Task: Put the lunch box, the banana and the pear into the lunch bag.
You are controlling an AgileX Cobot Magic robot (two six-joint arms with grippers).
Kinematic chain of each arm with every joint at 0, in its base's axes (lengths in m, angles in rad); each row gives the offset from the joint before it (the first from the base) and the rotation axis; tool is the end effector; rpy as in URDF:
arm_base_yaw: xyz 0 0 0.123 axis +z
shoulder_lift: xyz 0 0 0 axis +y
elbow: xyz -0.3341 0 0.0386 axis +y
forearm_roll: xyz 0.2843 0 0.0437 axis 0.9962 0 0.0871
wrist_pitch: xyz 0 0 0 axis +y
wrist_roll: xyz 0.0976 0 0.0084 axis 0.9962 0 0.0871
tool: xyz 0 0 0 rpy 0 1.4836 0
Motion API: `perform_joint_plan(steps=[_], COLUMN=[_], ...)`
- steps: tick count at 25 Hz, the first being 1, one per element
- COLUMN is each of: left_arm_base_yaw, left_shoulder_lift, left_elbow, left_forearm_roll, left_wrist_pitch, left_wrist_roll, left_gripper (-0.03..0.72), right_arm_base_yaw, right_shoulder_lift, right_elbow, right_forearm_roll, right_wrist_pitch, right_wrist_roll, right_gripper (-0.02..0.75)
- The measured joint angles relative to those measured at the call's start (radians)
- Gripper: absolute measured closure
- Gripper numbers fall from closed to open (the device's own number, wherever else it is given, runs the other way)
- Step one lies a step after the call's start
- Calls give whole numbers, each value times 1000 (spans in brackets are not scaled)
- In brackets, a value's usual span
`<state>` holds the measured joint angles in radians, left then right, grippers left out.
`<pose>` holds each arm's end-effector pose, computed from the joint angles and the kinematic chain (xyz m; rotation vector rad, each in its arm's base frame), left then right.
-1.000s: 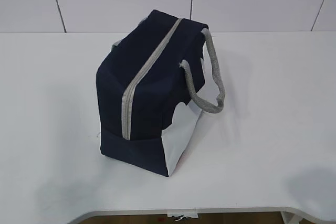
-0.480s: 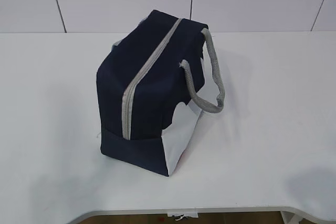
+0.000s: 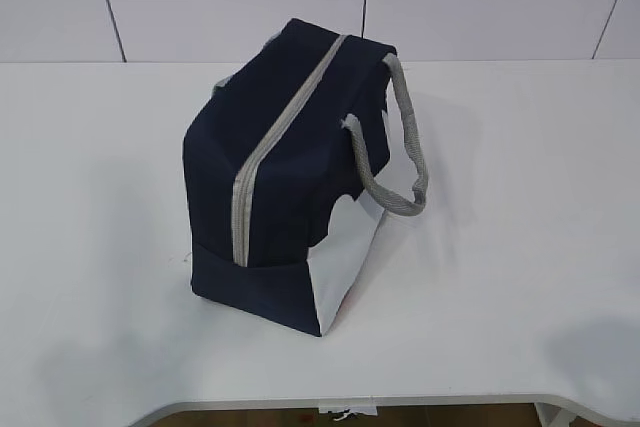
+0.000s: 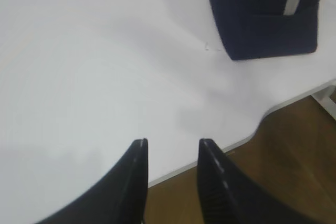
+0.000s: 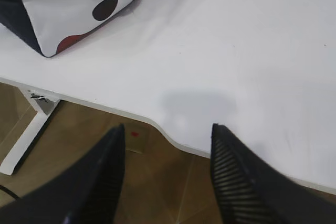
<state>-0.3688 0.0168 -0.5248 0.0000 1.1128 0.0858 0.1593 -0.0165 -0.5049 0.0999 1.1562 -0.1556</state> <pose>-0.0198 0.0076 0.2951 0.4716 2.0391 -0.1716 -0.0277 0.0046 0.2848 -0.3435 2.0884 0.1230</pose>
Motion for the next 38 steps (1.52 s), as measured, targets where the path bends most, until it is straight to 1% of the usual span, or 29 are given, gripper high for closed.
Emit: perform_joint_plan(steps=[1, 2, 4, 5, 7, 8, 10, 11, 16, 38], left_arm_base_yaw=[39, 39, 140, 140, 234, 256, 256, 294, 301, 301], left_shoulder_lift=[0, 0, 0, 0, 0, 0, 0, 0, 0, 0], left_elbow=[0, 0, 0, 0, 0, 0, 0, 0, 0, 0], left_forearm_roll=[0, 0, -5, -6, -7, -7, -7, -7, -9, -9], left_wrist_pitch=[0, 0, 0, 0, 0, 0, 0, 0, 0, 0], left_wrist_roll=[0, 0, 0, 0, 0, 0, 0, 0, 0, 0], left_gripper=[445, 445, 445, 445, 445, 445, 445, 445, 445, 445], right_arm_base_yaw=[-24, -41, -81, -105, -140, -156, -180, -193, -223, -223], right_shoulder_lift=[0, 0, 0, 0, 0, 0, 0, 0, 0, 0], right_elbow=[0, 0, 0, 0, 0, 0, 0, 0, 0, 0], right_forearm_roll=[7, 11, 18, 20, 20, 22, 22, 22, 22, 22], right_wrist_pitch=[-2, -2, -2, -2, -2, -2, -2, -2, -2, -6], right_wrist_roll=[0, 0, 0, 0, 2, 2, 2, 2, 2, 2], right_gripper=[323, 323, 323, 323, 323, 323, 323, 323, 323, 323])
